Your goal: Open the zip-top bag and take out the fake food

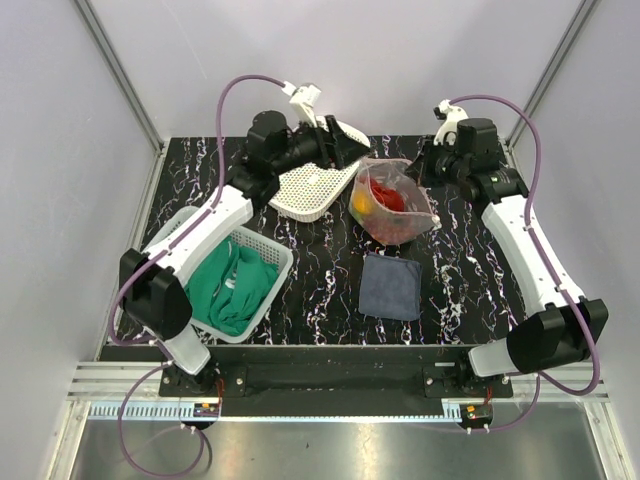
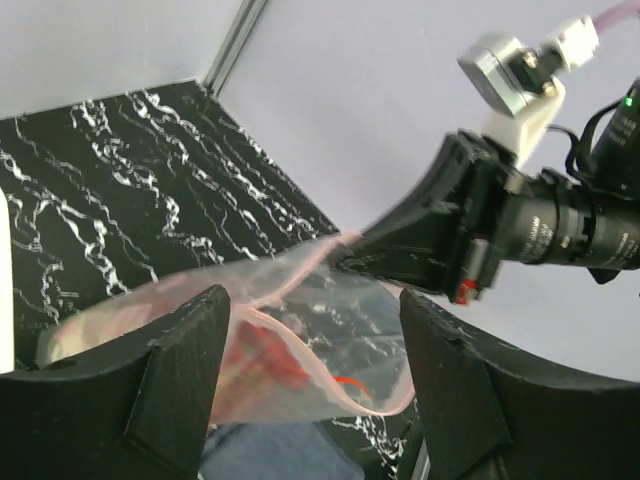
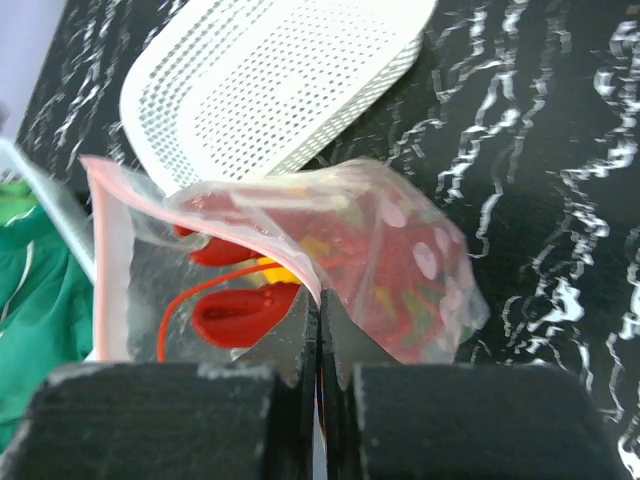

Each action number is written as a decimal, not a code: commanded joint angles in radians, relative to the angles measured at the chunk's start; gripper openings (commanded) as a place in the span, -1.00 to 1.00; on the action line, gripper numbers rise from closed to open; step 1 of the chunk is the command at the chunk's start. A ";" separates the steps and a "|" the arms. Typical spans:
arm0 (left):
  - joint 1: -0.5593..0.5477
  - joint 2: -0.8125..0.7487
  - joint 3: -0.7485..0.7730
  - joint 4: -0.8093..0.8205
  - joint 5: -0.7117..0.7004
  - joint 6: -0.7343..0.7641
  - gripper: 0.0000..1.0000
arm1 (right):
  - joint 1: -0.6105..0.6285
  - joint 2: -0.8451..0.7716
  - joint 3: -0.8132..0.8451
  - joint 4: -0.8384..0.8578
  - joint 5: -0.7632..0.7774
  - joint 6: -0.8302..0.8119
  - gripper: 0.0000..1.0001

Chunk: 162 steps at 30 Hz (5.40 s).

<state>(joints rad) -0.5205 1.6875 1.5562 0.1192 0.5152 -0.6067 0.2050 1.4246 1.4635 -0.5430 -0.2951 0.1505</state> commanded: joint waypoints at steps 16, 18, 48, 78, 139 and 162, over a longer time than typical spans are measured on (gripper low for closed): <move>-0.240 0.262 0.404 -0.417 -0.218 0.100 -0.31 | 0.028 -0.052 0.018 0.110 0.352 0.190 -1.00; -0.237 0.329 0.514 -0.467 -0.228 0.148 -0.30 | 0.028 -0.075 0.012 0.124 0.451 0.181 -1.00; -0.223 0.402 0.584 -0.696 -0.299 0.188 0.08 | 0.028 0.027 -0.002 0.213 0.427 0.178 -1.00; -0.220 0.335 0.518 -0.450 -0.199 0.074 -1.00 | 0.028 0.002 -0.081 0.247 0.516 0.133 -1.00; -0.190 -0.175 0.179 -0.026 -0.388 -0.117 -1.00 | 0.034 -0.079 -0.115 0.226 0.427 0.175 -1.00; -0.121 -0.486 -0.111 0.059 -0.443 -0.131 -1.00 | 0.051 0.006 -0.080 0.193 0.712 0.044 -1.00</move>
<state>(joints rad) -0.7116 1.2961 1.4940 0.0483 0.0422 -0.7132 0.2508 1.3884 1.3087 -0.3687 0.3424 0.2413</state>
